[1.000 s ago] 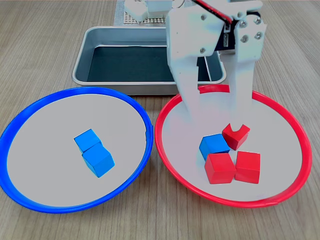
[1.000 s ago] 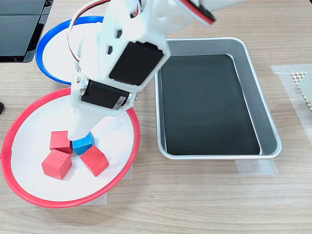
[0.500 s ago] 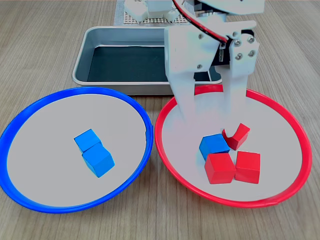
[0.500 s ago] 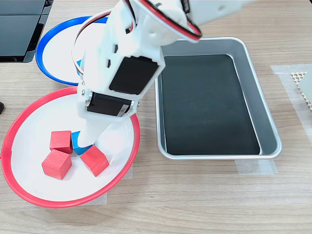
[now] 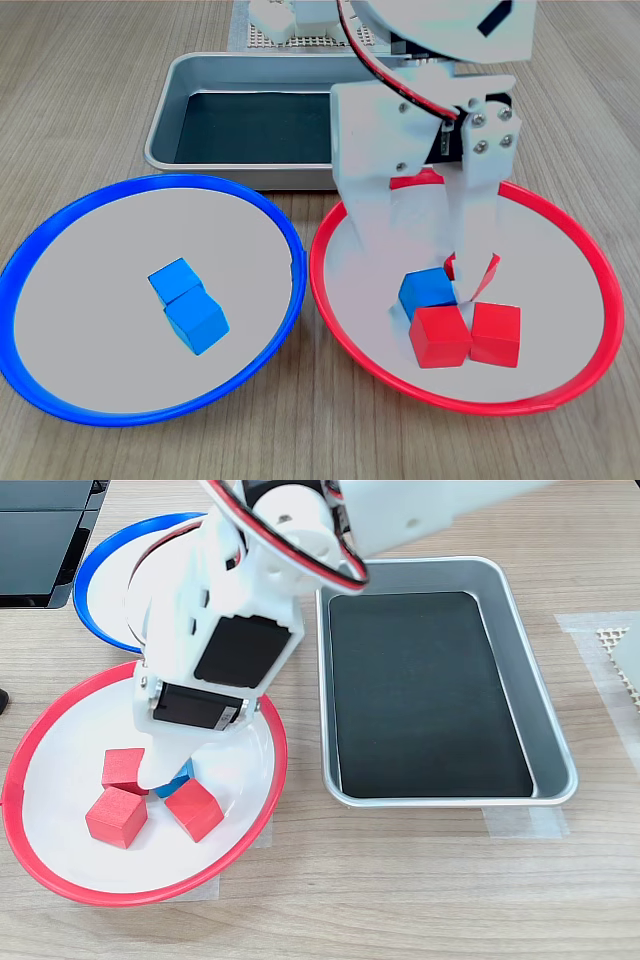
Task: Relocate any blue block in the red dish to the blue dish, correcting any misplacements.
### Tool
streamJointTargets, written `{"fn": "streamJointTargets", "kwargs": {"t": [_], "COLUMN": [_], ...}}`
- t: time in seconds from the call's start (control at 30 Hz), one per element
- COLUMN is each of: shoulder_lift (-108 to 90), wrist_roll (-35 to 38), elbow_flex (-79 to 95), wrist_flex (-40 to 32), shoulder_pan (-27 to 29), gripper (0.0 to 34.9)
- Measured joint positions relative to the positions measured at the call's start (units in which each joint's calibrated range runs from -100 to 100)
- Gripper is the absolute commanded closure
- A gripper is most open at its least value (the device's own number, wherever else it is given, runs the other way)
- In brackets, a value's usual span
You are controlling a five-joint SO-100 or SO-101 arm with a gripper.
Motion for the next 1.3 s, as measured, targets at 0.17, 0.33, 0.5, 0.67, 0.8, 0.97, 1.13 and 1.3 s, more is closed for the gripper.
{"fn": "streamJointTargets", "kwargs": {"t": [0.17, 0.33, 0.5, 0.67, 0.8, 0.97, 1.13, 1.3], "shoulder_lift": [0.34, 0.34, 0.34, 0.43, 0.43, 0.43, 0.43, 0.43], "wrist_roll": [0.0, 0.0, 0.0, 0.0, 0.0, 0.0, 0.2, 0.63], "elbow_flex": [-0.45, -0.45, -0.45, -0.45, -0.45, -0.09, 0.45, 0.45], "wrist_flex": [0.0, 0.0, 0.16, 0.16, 0.65, 1.63, 2.85, 3.1], "shoulder_pan": [0.09, 0.09, 0.0, -1.77, -1.95, -2.74, -2.74, -2.57], "gripper": [22.4, 22.0, 21.2, 20.8, 21.0, 21.1, 21.5, 22.2]}}
